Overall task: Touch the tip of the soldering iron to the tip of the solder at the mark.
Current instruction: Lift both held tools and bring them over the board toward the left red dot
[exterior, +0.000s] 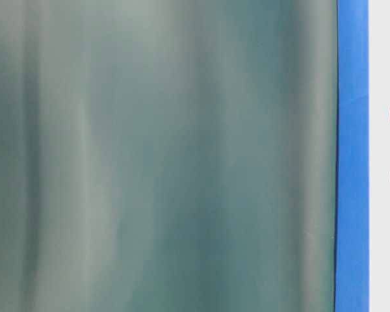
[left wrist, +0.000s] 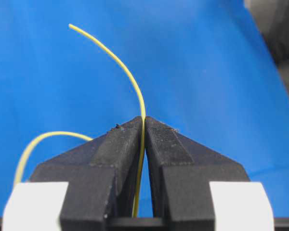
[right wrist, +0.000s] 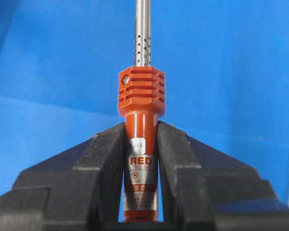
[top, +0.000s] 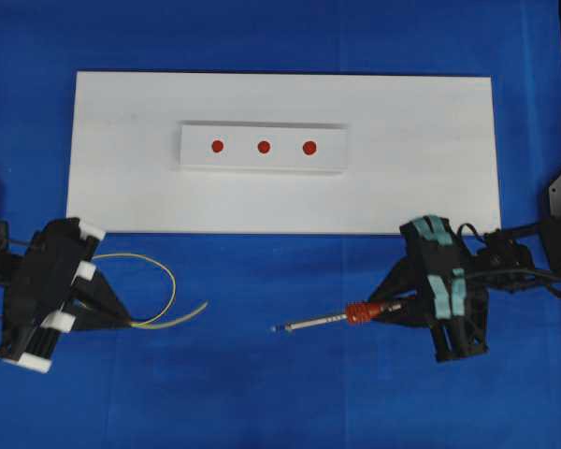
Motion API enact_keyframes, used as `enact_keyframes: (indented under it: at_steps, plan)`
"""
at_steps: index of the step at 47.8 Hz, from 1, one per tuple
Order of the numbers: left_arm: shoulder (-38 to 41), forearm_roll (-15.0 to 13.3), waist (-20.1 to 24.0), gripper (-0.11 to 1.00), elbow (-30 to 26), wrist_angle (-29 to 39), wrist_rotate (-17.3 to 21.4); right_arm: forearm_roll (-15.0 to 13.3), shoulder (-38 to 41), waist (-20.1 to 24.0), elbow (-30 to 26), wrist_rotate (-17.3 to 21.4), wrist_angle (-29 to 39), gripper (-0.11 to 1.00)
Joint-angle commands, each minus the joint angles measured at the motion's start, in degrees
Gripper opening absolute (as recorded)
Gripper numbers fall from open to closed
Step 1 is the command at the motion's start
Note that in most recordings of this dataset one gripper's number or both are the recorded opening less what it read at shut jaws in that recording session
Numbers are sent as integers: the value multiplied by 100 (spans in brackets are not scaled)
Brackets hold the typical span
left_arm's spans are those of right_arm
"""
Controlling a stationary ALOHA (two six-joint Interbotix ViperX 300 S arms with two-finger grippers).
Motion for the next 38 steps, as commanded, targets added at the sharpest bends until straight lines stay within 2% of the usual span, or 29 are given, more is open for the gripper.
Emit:
enact_keyframes:
  at_steps: [1,12,22,29,38]
  plan:
    - [-26,18,299,3,-105,-9,44,-97,-105,-396,-202,-18,246,6]
    - [-26,26,1336,3,-158,290,79,-413,-105,-1433,-316,-18,729,6]
    - [-18,44,2092,3,-211,413,132,-747,-105,-2118,-378,-18,949,6]
    - [44,44,2461,3,-281,387,396,-976,-105,-2505,-422,-18,1028,6]
    - [281,35,2733,3,-510,387,765,-1178,-105,-2874,-457,-18,1046,6]
